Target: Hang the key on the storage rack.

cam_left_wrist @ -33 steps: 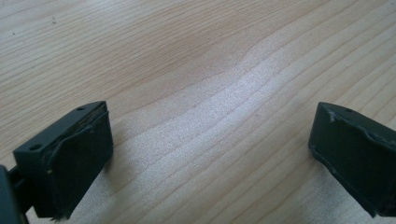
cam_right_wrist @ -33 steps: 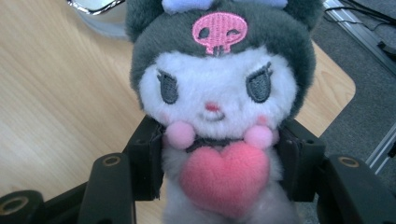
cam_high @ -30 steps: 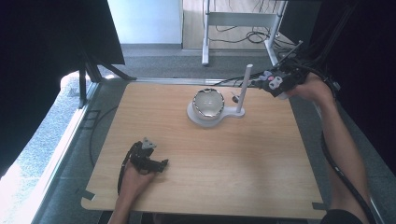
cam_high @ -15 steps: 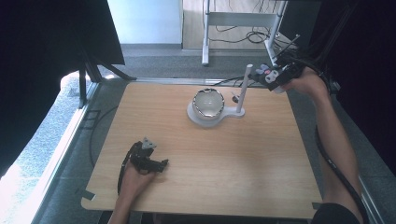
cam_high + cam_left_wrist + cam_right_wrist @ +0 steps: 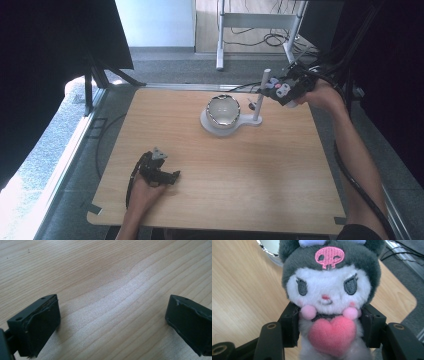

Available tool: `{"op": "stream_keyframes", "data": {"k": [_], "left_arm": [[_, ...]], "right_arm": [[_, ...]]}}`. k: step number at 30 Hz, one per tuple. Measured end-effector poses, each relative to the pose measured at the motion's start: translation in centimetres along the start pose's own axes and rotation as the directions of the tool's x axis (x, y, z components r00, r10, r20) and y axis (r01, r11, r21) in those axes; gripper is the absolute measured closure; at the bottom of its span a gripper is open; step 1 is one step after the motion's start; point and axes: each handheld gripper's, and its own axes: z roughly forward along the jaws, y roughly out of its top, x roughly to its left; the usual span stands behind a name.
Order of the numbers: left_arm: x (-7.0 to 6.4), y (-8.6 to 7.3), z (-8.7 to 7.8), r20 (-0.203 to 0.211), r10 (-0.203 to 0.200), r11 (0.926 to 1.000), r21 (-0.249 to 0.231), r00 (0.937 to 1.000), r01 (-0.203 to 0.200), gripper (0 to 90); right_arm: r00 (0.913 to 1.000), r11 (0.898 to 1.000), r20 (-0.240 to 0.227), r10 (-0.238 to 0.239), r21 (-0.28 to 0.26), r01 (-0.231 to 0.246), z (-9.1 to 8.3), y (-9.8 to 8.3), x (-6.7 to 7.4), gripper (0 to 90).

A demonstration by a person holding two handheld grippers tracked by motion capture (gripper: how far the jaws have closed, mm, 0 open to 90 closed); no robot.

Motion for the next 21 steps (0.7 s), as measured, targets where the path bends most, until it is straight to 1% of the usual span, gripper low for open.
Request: {"op": "stream_keyframes", "data": {"k": [5,12,13,15,19,21], "left_arm": [[0.0,0.0,0.0,0.0,0.0,1.0,-0.001,1.0,0.0,0.0],[0.0,0.0,0.0,-0.002,-0.001,1.0,-0.003,1.0,0.001,0.0],[0.0,0.0,0.0,-0.002,-0.001,1.0,-0.003,1.0,0.001,0.0],[0.0,0.0,0.0,-0.002,-0.002,1.0,-0.003,1.0,0.002,0.0],[0.0,0.0,0.0,-0.003,-0.001,1.0,-0.004,1.0,0.001,0.0],[0.0,0.0,0.0,-0.003,-0.001,1.0,-0.004,1.0,0.001,0.0]], "right_arm": [[0.9998,1.0,-0.022,-0.002,0.015,0.002,1.2,-0.6,0.3,42.5],[0.999,0.999,-0.044,0.01,0.035,-0.009,3.1,-1.7,0.2,42.5],[0.999,0.999,-0.045,0.006,0.033,-0.004,3.3,-1.8,0.2,42.5],[0.9986,0.999,-0.051,0.015,0.036,-0.013,3.7,-2.0,0.1,42.4],[0.9983,0.999,-0.056,0.017,0.032,-0.015,4.6,-2.1,-0.1,42.3],[0.9982,0.999,-0.054,0.024,0.039,-0.022,5.0,-2.2,-0.1,42.2]]}}
